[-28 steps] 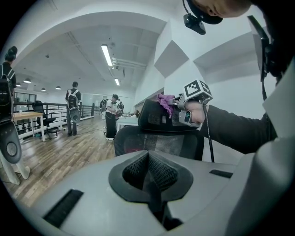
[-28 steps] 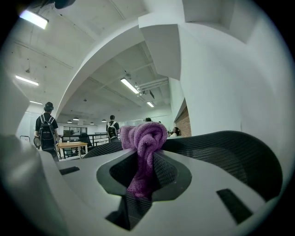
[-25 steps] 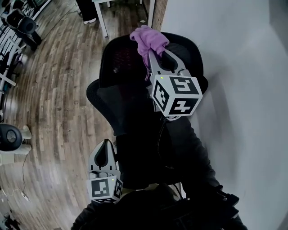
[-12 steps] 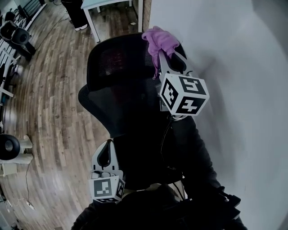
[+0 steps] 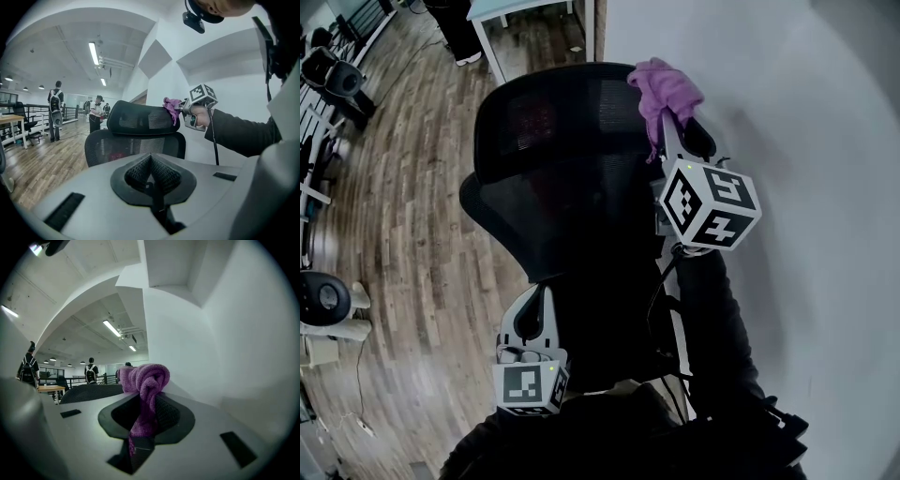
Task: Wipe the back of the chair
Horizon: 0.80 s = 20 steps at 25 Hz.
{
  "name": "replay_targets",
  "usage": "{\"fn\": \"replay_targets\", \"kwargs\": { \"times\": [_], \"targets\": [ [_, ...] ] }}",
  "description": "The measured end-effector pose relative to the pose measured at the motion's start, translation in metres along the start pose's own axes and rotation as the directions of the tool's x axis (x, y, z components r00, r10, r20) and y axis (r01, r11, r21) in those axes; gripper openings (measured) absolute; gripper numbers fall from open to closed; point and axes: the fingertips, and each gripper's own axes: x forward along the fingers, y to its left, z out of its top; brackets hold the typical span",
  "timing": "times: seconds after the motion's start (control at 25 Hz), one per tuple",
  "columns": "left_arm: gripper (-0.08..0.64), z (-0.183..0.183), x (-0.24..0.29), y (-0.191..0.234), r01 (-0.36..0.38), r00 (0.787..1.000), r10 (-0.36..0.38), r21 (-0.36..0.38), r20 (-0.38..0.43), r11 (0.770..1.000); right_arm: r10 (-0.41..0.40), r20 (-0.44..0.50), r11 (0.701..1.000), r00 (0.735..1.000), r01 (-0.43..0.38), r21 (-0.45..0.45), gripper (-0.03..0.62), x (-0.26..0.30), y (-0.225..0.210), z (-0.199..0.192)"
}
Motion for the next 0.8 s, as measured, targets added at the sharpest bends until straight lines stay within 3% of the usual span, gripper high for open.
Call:
{"fn": "replay_targets", "kwargs": {
  "times": [0.36, 0.52, 0.8],
  "targets": [
    [0.003, 0.001, -0.010, -0.046, 0.099, 0.995, -0.099, 0.030, 0.004, 0.995, -0.147, 0.006, 0.989, 0.989, 0.147, 0.010, 0.081, -0.067, -0.066, 0.005],
    [0.004, -0.008, -0.020, -0.048, 0.117, 0.993, -0.117, 0.039, 0.006, 0.992, -0.161, 0.018, 0.987, 0.987, 0.161, 0.007, 0.080, -0.083, -0.062, -0.001],
    [0.004, -0.008, -0.031, -0.026, 0.075, 0.997, -0.075, 0.024, 0.012, 0.997, -0.131, 0.007, 0.991, 0.991, 0.131, -0.010, 0.080, -0.068, -0.031, -0.008]
  ]
}}
